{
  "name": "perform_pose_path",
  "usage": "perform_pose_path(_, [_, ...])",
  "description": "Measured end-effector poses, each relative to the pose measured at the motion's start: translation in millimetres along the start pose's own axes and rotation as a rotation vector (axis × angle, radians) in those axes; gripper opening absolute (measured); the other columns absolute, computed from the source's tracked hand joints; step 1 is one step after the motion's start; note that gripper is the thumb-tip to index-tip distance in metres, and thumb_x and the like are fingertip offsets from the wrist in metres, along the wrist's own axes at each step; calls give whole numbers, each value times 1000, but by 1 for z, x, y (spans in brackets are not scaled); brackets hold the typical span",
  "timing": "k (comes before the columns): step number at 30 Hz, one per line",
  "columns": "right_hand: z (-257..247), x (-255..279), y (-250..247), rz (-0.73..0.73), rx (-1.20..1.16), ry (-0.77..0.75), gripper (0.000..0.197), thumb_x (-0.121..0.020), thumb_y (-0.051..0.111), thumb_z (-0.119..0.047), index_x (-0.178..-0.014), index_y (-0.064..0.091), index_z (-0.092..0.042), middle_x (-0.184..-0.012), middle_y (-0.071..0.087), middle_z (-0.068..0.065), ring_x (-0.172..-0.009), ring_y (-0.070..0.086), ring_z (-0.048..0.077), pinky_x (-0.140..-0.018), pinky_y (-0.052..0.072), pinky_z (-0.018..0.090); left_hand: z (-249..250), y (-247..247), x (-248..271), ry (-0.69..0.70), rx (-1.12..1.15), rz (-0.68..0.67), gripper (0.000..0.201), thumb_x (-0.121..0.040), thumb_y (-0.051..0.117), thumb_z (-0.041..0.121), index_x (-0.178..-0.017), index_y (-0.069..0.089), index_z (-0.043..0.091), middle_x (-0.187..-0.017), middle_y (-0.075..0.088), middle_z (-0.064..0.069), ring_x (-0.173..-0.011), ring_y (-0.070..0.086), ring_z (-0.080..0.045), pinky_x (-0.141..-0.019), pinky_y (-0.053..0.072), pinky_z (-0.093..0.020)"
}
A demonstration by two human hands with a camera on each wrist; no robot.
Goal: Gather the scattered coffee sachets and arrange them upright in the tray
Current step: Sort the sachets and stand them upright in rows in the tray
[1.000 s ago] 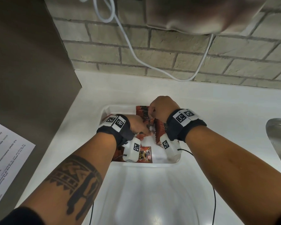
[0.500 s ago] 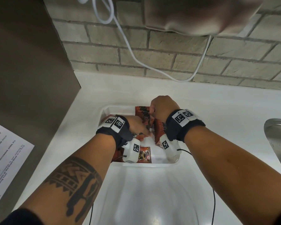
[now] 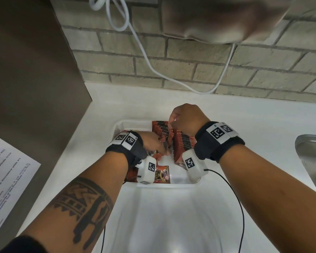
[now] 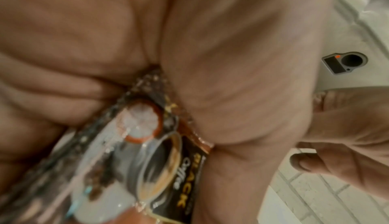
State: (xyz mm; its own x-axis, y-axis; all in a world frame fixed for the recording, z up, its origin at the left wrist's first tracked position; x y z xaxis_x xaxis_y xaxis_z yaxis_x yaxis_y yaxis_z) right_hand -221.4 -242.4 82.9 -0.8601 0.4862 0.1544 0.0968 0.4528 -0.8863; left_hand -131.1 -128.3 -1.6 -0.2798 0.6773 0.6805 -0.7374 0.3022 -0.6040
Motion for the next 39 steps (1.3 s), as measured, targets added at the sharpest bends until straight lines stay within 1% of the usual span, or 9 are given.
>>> perform_pose_path(7, [-1,7,4,-23,-4,16,13,-88,66,-14,-97,75,-14,-96,70,-5,-96,63,15,-85,51,29,2,1,-6,-11,31,31,49,-82,72,54,-108,74,12,-109,73,-7,-106,66,-25,-100,50,-41])
perform_pose_path(12, [1,10,8,-57,9,31,17,-89,61,-10,-93,76,-17,-83,62,-15,-95,62,12,-78,44,23,1,-1,-8,-17,27,43,49,-82,73,54,-105,74,11,-109,73,-8,-105,66,-25,-99,51,-42])
perform_pose_path(15, [2,11,8,-66,10,40,19,-89,60,-10,-92,77,-18,-87,64,-12,-96,62,13,-83,48,25,1,-2,-7,-16,25,47,49,-82,73,54,-106,74,11,-109,73,-8,-105,66,-26,-99,50,-41])
perform_pose_path(19, [0,11,6,-67,15,38,16,-90,61,-11,-94,76,-16,-92,66,-9,-98,62,15,-87,49,27,2,-2,-5,-10,25,36,49,-83,72,54,-105,74,11,-108,73,-7,-104,66,-25,-97,50,-38])
perform_pose_path(26, [-2,14,3,-86,44,35,19,-91,59,-11,-94,77,-16,-89,64,-11,-98,62,15,-86,48,26,8,1,1,1,2,40,53,-89,68,51,-115,70,6,-117,71,-11,-93,59,-22,-93,48,-33])
perform_pose_path(31, [-3,17,2,-87,40,33,19,-91,60,-10,-93,78,-15,-88,63,-11,-96,60,13,-85,47,25,6,-1,2,-11,12,23,55,-85,70,55,-112,72,8,-115,72,-10,-101,64,-25,-99,48,-38])
perform_pose_path(34, [-4,17,1,-98,41,34,18,-90,61,-10,-95,78,-13,-89,64,-9,-98,61,15,-89,50,28,6,-2,3,-13,31,22,56,-83,71,58,-110,73,9,-113,73,-9,-104,65,-26,-98,48,-39])
perform_pose_path(37, [-5,18,1,-104,56,28,18,-92,60,-11,-97,77,-14,-95,67,-7,-101,62,16,-90,49,28,7,-3,8,8,85,17,45,-85,72,51,-104,74,10,-101,74,-4,-102,66,-24,-93,48,-34])
perform_pose_path(39, [-4,19,2,-108,72,15,16,-92,63,-16,-97,78,-16,-100,69,-6,-100,62,16,-86,48,27,6,-3,12,37,191,-6,35,-87,74,37,-103,75,6,-95,76,-5,-98,69,-28,-96,51,-36])
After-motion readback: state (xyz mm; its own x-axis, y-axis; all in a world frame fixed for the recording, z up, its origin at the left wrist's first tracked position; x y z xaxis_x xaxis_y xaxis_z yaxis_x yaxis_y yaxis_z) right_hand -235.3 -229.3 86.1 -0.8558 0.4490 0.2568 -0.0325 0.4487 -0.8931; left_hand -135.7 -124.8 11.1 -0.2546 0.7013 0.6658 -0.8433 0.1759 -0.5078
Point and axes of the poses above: each hand's wrist, its own x-axis away from the middle knuckle, its own y-axis out of the palm, z = x × y, the point moved 3 cm from there along -x, towards the middle knuckle
